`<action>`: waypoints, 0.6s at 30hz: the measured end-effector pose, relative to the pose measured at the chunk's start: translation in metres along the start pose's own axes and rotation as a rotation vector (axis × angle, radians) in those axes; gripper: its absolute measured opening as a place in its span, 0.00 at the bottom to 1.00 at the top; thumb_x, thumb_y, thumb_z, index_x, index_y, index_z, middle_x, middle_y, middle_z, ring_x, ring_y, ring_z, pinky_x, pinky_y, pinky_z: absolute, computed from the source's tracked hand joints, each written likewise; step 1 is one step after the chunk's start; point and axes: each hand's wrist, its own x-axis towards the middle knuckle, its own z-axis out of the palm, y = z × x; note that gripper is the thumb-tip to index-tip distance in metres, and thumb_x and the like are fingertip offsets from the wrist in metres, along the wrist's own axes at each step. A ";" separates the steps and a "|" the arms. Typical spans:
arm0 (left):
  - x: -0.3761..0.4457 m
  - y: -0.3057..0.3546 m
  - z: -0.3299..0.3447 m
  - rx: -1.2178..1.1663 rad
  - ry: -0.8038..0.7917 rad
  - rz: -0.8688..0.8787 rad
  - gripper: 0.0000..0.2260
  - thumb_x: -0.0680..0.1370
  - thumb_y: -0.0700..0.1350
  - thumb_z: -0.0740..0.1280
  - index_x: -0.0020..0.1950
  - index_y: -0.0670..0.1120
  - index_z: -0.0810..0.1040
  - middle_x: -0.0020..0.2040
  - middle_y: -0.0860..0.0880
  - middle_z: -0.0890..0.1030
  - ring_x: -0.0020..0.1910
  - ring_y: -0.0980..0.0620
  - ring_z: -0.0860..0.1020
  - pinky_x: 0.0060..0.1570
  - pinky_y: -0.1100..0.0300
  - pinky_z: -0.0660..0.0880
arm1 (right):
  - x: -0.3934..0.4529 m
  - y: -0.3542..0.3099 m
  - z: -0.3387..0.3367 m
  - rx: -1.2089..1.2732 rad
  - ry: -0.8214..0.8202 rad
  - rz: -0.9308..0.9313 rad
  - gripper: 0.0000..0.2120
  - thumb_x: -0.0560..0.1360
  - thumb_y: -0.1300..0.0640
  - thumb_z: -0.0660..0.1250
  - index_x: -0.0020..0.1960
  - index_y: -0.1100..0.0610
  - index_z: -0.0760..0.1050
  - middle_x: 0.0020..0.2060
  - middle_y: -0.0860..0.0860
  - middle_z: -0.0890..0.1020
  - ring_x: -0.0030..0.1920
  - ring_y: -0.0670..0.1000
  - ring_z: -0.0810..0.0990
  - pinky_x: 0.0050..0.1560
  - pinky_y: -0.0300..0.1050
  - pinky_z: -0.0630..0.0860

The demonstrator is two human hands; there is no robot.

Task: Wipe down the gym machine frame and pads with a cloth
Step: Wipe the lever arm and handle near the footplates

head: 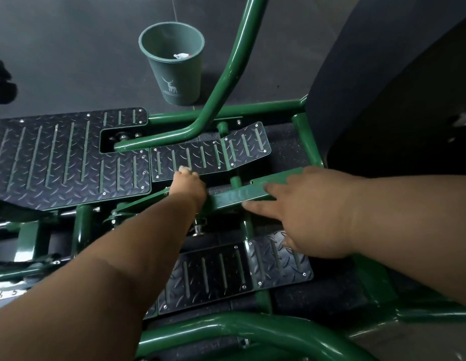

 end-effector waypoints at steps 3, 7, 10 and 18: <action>0.007 0.000 0.004 0.071 -0.037 0.101 0.16 0.86 0.46 0.59 0.72 0.48 0.77 0.65 0.45 0.79 0.63 0.42 0.75 0.57 0.52 0.74 | 0.007 0.003 0.009 -0.037 -0.129 0.027 0.39 0.85 0.46 0.60 0.85 0.42 0.37 0.81 0.54 0.60 0.73 0.61 0.69 0.69 0.60 0.72; 0.000 -0.012 0.012 0.012 0.097 0.161 0.17 0.84 0.48 0.58 0.71 0.53 0.77 0.64 0.46 0.78 0.64 0.43 0.74 0.65 0.48 0.73 | 0.009 0.006 0.008 -0.023 -0.179 0.052 0.38 0.85 0.47 0.61 0.85 0.43 0.39 0.78 0.54 0.64 0.74 0.61 0.69 0.71 0.61 0.70; -0.018 -0.027 0.012 -0.011 0.202 0.165 0.20 0.83 0.47 0.59 0.75 0.56 0.71 0.66 0.48 0.76 0.68 0.42 0.71 0.67 0.49 0.69 | 0.009 0.006 0.007 -0.033 -0.174 0.061 0.38 0.85 0.47 0.61 0.85 0.45 0.40 0.77 0.54 0.66 0.72 0.60 0.70 0.70 0.62 0.71; -0.053 0.003 0.034 -0.377 0.235 0.095 0.25 0.83 0.50 0.64 0.81 0.57 0.66 0.70 0.44 0.78 0.61 0.39 0.77 0.58 0.47 0.74 | -0.001 -0.009 0.009 -0.015 -0.085 0.007 0.35 0.85 0.46 0.59 0.86 0.45 0.45 0.76 0.54 0.67 0.70 0.62 0.74 0.64 0.61 0.77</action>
